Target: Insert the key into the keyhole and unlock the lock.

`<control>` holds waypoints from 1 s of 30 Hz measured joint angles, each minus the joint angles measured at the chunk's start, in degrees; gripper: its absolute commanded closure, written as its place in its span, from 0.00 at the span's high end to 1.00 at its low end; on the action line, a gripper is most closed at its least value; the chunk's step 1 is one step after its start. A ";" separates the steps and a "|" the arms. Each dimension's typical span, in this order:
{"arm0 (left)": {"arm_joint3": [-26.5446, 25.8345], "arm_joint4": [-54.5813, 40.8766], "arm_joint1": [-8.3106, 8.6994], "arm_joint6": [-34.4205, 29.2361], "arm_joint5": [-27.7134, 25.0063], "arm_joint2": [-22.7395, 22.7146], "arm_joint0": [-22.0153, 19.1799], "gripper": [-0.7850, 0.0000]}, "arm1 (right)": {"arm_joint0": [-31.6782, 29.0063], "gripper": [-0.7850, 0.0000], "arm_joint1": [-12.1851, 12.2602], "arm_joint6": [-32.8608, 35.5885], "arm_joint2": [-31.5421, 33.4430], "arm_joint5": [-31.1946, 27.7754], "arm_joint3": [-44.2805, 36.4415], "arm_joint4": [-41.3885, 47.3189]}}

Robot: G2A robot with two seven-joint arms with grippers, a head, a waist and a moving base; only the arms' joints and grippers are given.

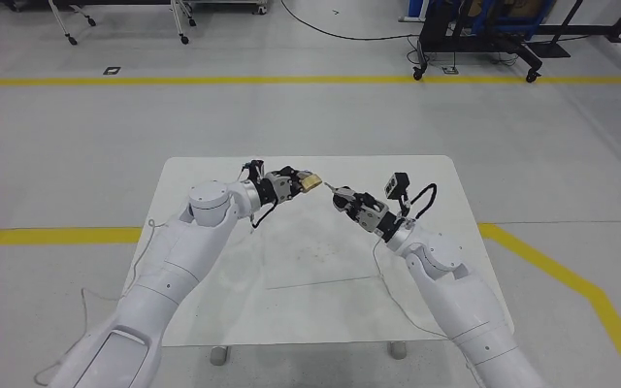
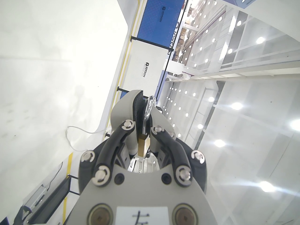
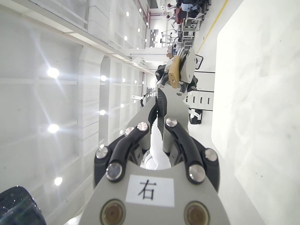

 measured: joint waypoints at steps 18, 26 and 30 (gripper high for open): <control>-2.76 4.91 0.03 2.74 -0.92 -1.41 2.31 0.00 | -1.21 0.00 -0.49 -11.00 -1.82 17.96 -7.48 0.79; -3.52 6.32 -0.37 2.88 -0.34 -0.81 2.95 0.00 | 0.04 0.00 -0.93 -12.86 -2.68 18.48 -6.10 1.41; -3.42 6.67 -0.52 3.02 -0.48 -0.97 2.96 0.00 | 0.20 0.00 -1.03 -13.23 -2.74 18.36 -5.89 1.45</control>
